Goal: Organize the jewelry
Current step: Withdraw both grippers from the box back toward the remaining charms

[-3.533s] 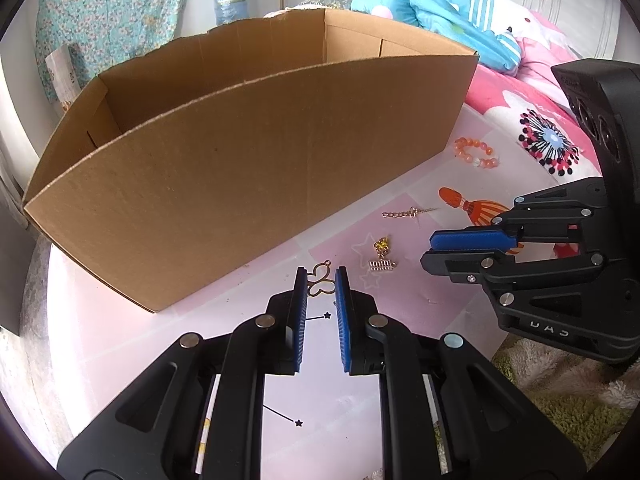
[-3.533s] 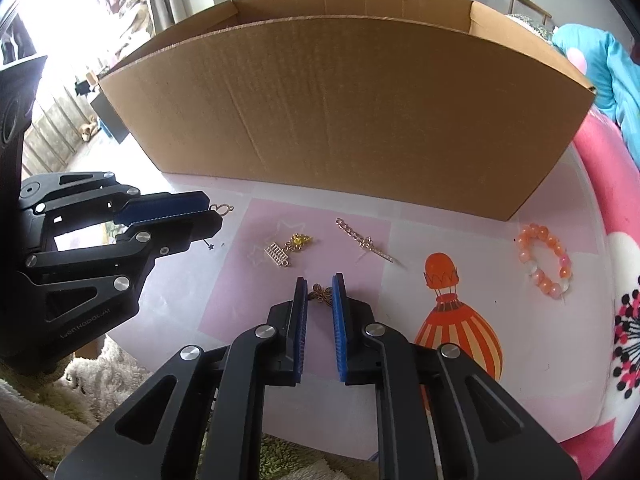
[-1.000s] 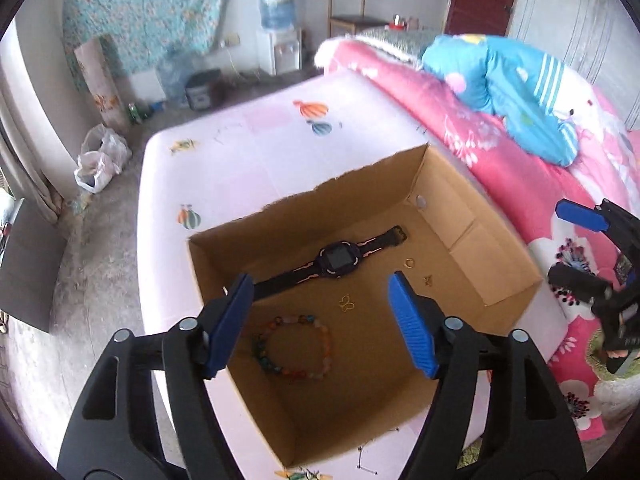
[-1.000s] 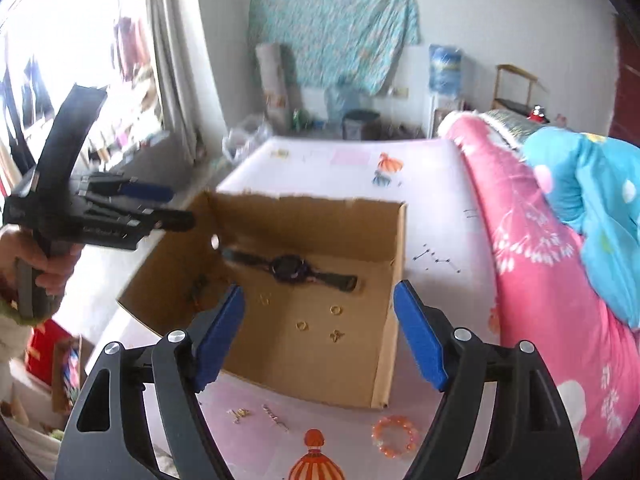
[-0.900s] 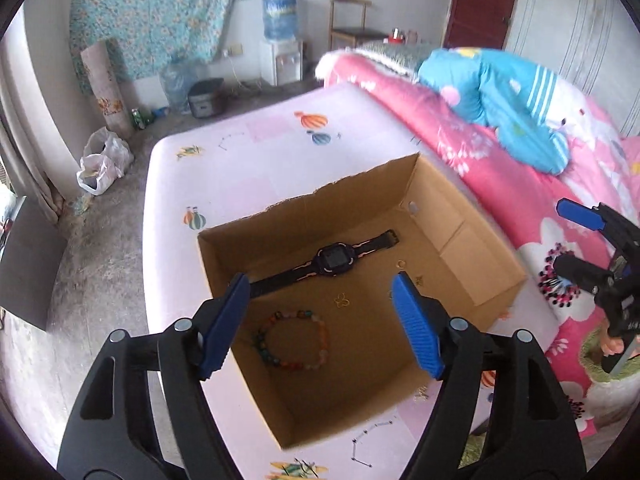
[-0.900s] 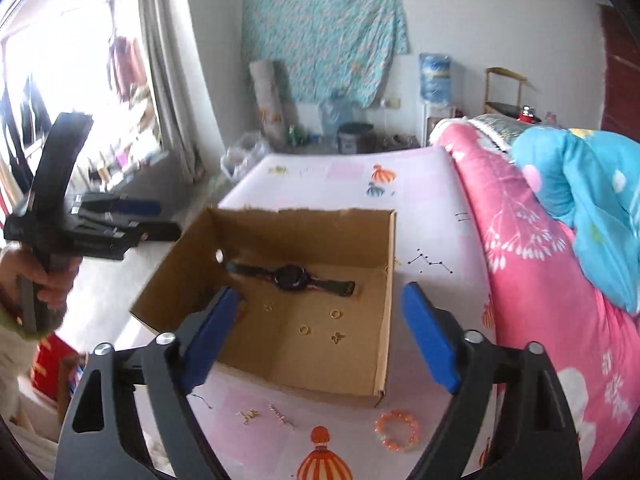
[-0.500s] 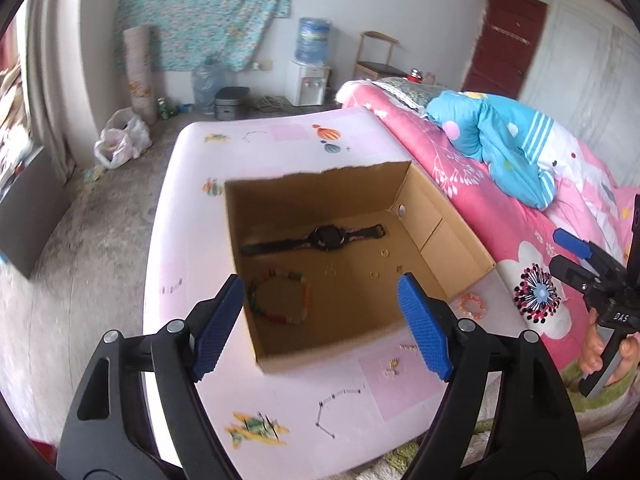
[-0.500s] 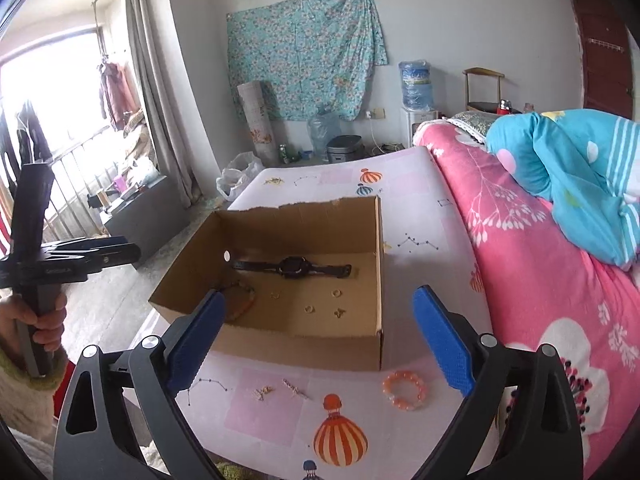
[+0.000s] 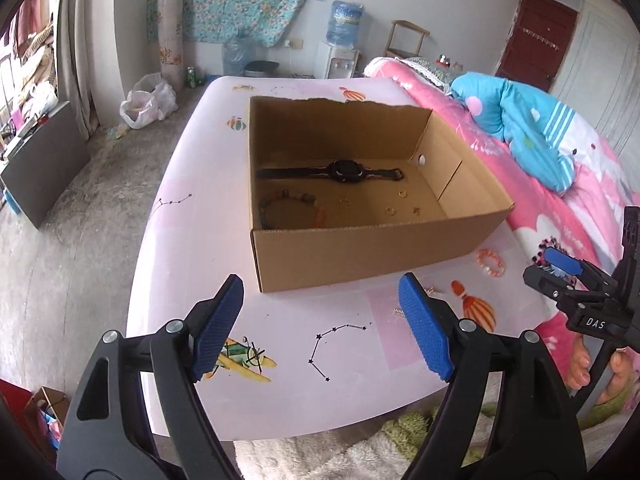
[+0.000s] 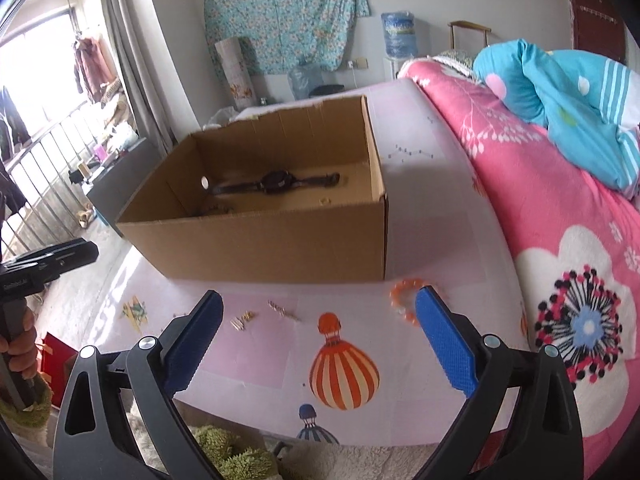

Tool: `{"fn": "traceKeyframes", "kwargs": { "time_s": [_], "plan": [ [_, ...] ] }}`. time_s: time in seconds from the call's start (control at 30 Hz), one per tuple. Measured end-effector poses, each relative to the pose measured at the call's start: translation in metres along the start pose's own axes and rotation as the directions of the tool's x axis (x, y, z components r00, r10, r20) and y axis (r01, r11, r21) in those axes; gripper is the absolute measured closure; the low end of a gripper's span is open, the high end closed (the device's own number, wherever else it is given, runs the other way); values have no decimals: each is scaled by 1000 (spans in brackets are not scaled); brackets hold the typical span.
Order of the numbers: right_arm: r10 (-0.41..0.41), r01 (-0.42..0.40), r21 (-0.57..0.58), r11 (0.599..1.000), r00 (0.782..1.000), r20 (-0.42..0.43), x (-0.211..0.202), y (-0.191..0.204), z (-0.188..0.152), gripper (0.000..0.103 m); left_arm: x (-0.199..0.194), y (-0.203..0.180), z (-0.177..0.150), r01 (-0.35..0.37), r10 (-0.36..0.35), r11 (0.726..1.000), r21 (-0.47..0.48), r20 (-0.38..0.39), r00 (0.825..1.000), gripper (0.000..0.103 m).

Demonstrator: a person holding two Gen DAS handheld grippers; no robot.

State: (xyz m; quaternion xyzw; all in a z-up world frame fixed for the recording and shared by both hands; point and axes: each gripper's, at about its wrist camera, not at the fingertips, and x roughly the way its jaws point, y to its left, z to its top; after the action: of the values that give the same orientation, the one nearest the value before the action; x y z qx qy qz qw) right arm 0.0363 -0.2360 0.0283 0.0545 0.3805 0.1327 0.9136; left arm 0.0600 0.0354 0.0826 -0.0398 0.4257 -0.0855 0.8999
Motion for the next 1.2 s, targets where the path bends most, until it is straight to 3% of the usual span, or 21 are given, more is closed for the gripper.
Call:
{"fn": "traceKeyframes", "kwargs": {
  "time_s": [0.27, 0.77, 1.2],
  "plan": [
    [-24, 23, -9, 1000, 998, -61, 19, 3, -15, 9, 15, -10, -5, 5, -5, 1000, 21, -12, 1000, 27],
    [-35, 30, -49, 998, 996, -85, 34, 9, -17, 9, 38, -8, -20, -21, 22, 1000, 8, -96, 995, 27],
    [-123, 119, -76, 990, 992, -39, 31, 10, -15, 9, 48, -10, -22, -19, 21, 1000, 19, -116, 993, 27]
  ]
}}
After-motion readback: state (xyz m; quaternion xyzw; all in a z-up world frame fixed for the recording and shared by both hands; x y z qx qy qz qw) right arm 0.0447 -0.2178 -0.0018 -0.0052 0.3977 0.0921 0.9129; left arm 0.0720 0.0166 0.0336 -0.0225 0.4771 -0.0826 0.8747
